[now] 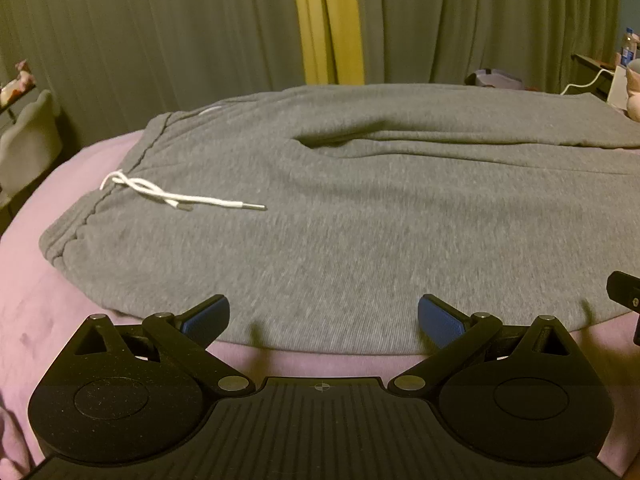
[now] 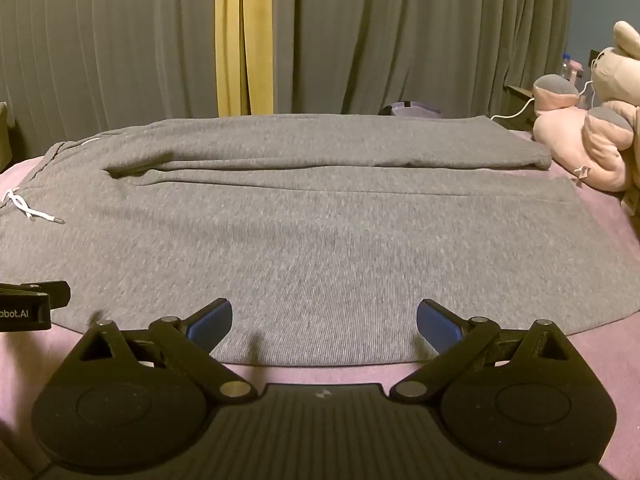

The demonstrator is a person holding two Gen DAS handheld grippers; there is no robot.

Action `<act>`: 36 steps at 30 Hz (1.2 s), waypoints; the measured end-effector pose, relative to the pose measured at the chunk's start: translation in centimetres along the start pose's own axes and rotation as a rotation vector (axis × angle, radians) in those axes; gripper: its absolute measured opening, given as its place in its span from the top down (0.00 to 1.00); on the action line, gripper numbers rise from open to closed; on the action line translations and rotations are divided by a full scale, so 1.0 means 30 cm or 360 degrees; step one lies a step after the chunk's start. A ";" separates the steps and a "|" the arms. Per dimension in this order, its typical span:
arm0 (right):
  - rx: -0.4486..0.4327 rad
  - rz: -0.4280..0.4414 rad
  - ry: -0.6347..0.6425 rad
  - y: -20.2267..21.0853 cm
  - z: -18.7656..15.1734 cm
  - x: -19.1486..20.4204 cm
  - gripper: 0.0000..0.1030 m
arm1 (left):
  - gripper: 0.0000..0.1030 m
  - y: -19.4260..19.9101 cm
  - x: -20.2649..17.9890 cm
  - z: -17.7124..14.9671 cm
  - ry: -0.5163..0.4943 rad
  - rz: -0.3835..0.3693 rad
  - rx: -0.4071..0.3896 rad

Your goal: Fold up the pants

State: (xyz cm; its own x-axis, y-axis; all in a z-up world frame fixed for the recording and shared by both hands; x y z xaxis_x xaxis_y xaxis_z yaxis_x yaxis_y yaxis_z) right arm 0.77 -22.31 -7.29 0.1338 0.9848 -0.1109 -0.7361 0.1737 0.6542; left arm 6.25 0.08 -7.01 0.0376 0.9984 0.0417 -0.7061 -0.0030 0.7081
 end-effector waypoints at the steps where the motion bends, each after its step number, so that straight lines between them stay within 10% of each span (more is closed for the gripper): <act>1: 0.0000 -0.0001 0.0001 0.000 -0.001 0.000 0.04 | 0.00 -0.001 0.001 0.003 0.0001 -0.0001 0.0001; 36: -0.0005 -0.0023 0.0009 -0.004 0.004 -0.003 0.04 | 0.00 -0.003 0.006 -0.004 0.0015 0.0007 0.0039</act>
State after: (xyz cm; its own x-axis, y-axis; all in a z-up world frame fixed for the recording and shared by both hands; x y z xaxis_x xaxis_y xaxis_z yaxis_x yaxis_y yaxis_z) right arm 0.93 -22.42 -7.29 0.1409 0.9822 -0.1244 -0.7361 0.1880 0.6503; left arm 6.23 0.27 -7.14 0.0279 0.9989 0.0381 -0.6887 -0.0084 0.7250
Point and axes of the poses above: each gripper's, at about its wrist camera, not at the fingertips, and y roughly against the way its jaws point, x to its left, z to its top, the point moved 9 cm from there along -y, roughly the way its jaws point, and after that the axes turned 9 degrees about y, right-handed, at the moved point
